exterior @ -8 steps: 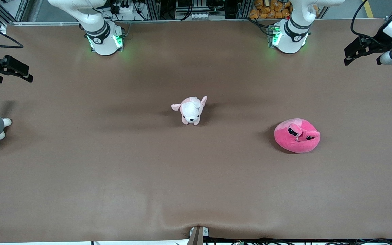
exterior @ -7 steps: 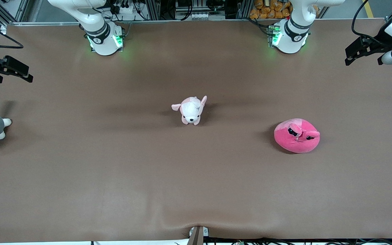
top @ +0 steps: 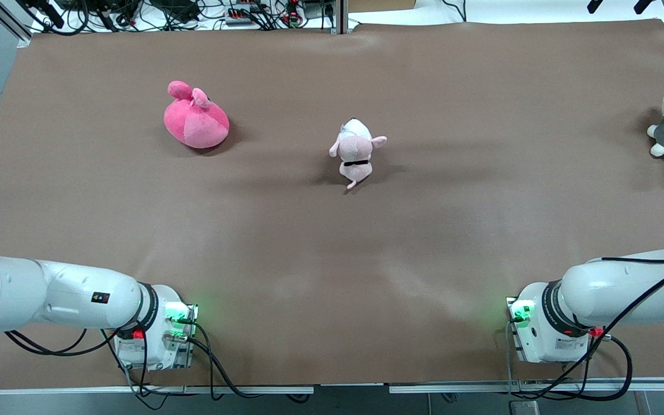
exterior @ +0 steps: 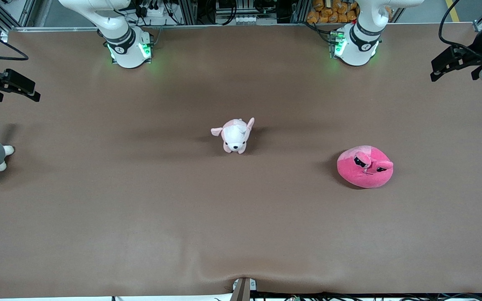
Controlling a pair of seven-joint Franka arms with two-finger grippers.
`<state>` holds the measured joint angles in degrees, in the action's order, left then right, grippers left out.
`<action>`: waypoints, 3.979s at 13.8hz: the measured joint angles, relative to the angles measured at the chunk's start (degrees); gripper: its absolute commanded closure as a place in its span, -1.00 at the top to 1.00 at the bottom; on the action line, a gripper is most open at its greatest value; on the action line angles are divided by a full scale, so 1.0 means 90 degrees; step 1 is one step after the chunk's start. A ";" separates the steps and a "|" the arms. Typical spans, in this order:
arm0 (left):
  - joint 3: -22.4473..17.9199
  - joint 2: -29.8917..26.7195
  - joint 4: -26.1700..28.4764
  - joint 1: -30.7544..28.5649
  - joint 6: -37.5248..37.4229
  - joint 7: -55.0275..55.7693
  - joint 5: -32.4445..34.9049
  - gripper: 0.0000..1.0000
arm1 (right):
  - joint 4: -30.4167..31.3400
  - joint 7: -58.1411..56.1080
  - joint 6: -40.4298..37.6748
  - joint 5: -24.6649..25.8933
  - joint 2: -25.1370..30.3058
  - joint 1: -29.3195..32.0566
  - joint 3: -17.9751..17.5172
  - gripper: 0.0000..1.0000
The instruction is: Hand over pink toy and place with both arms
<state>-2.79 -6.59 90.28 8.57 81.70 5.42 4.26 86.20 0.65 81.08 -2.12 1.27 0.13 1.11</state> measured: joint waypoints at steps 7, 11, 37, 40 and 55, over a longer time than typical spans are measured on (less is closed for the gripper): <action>0.0007 0.0598 -0.0296 -0.0101 0.0029 0.0012 0.0000 1.00 | 0.0000 0.0003 -0.0011 0.0000 0.0000 0.0000 -0.0001 1.00; 0.0036 0.0600 -0.0316 -0.0099 0.0050 0.0012 -0.0004 1.00 | 0.0000 0.0003 -0.0011 0.0000 0.0000 0.0000 -0.0001 1.00; 0.0047 0.1121 0.0003 -0.0618 0.0518 0.5072 -0.0830 1.00 | 0.0028 0.0003 -0.0004 -0.0001 -0.0021 -0.0004 -0.0007 1.00; 0.0067 0.1226 0.0009 -0.0591 0.0523 0.6440 -0.1189 1.00 | 0.0031 0.0003 -0.0003 -0.0001 -0.0022 -0.0005 -0.0008 1.00; 0.0066 0.2144 0.0027 -0.0608 0.1180 0.9138 -0.0675 1.00 | 0.0048 0.0003 0.0004 -0.0001 -0.0123 -0.0009 -0.0010 1.00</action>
<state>-2.20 12.70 90.52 3.09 92.32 87.66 -1.82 86.63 0.68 81.12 -2.13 0.17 0.04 1.02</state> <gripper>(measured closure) 0.000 0.000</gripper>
